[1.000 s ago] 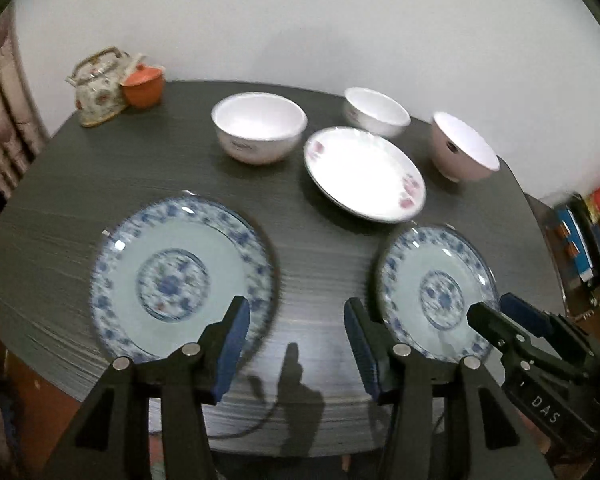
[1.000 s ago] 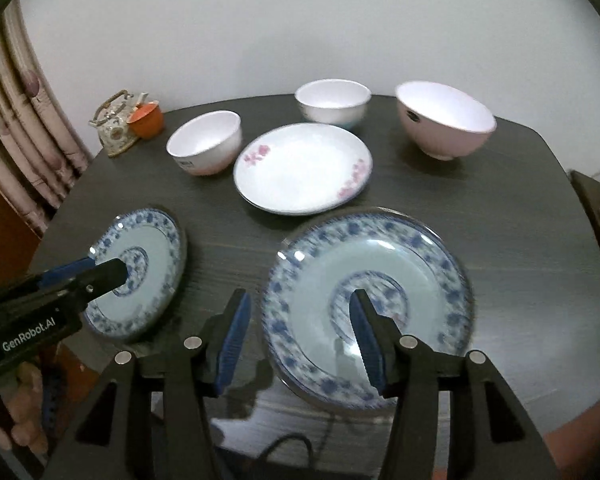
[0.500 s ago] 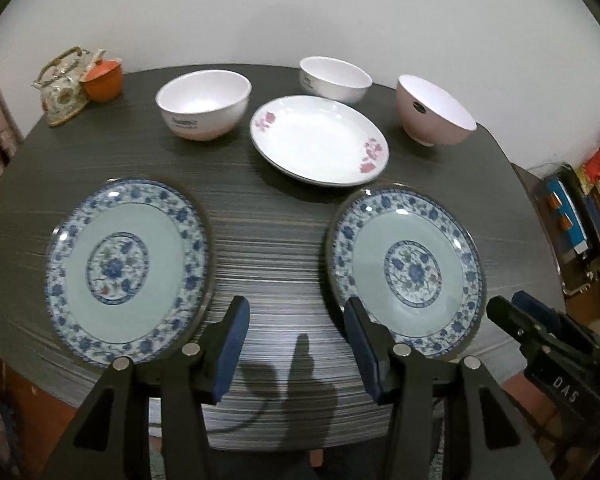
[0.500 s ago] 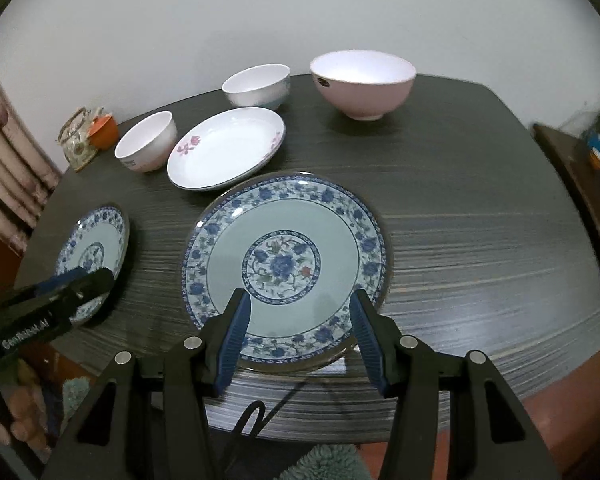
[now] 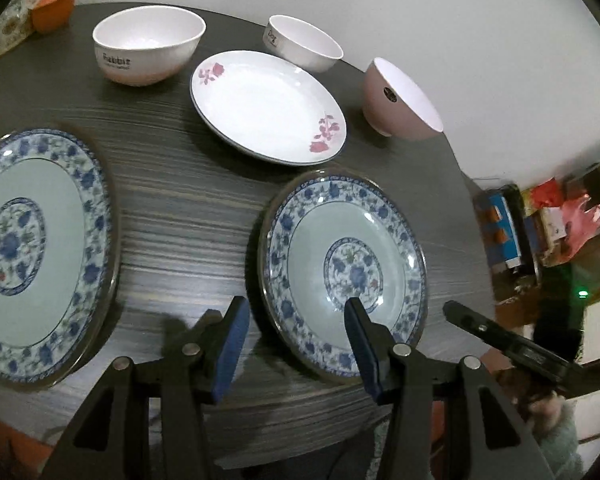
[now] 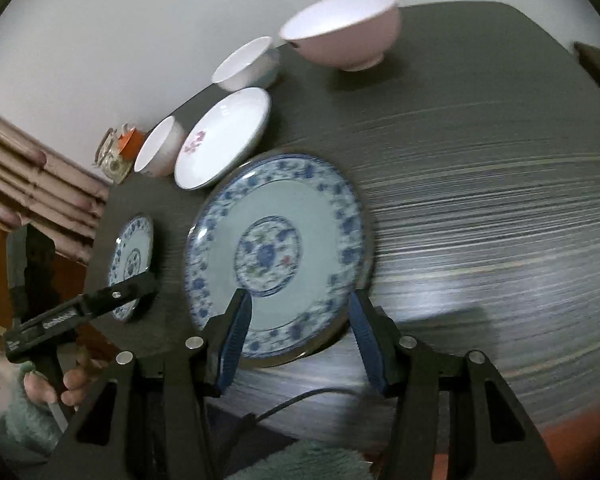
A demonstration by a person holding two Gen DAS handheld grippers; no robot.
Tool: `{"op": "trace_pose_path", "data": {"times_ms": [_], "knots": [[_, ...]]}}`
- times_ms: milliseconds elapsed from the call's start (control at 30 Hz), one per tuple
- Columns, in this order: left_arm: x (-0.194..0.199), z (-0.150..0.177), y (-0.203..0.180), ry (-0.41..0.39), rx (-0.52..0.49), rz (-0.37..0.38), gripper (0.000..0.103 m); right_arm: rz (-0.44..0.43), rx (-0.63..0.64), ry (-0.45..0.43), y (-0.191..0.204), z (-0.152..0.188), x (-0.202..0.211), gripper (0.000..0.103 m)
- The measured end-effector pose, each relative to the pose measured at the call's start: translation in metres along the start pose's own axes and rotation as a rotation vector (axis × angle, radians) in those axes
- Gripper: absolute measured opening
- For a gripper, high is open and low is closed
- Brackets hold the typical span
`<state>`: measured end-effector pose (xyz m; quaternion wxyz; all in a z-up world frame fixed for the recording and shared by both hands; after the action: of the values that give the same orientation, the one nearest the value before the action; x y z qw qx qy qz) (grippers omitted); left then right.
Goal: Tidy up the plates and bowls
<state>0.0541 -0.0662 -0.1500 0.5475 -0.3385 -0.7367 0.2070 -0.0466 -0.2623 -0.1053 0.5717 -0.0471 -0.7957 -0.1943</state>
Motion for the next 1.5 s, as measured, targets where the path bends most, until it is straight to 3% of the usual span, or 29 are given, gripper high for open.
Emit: {"op": "trace_pose_path", "data": {"times_ms": [167,567,800,1067,1500], "knots": [[-0.016,-0.007,0.012,0.041,0.112,0.091,0.05,-0.057,-0.036,0.052,-0.022,-0.005,-0.017,0.034],[-0.034,-0.017,0.026,0.069,0.192,0.104,0.048,-0.226,-0.134,0.112,-0.034,-0.019,-0.054,0.028],[-0.037,-0.02,0.024,0.089,0.151,0.085,0.044,-0.235,-0.126,0.121,-0.03,-0.025,-0.065,0.022],[-0.041,-0.021,0.034,0.112,0.15,0.054,0.025,-0.231,-0.117,0.13,-0.036,-0.026,-0.068,0.014],[-0.042,-0.018,0.033,0.121,0.077,0.0,0.019,-0.202,-0.122,0.104,-0.033,-0.024,-0.064,0.011]]}}
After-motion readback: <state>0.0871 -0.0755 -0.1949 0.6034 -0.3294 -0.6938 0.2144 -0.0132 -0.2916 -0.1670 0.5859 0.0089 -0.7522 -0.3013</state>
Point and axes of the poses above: each gripper's, at about its wrist camera, not at the fingertips, and x roughly against the way its jaws point, y to its left, z to its underside, the point moved 6 cm from there along -x, roughly the way its jaws point, and after that the axes turned 14 degrees about z, right-handed, at the moved point
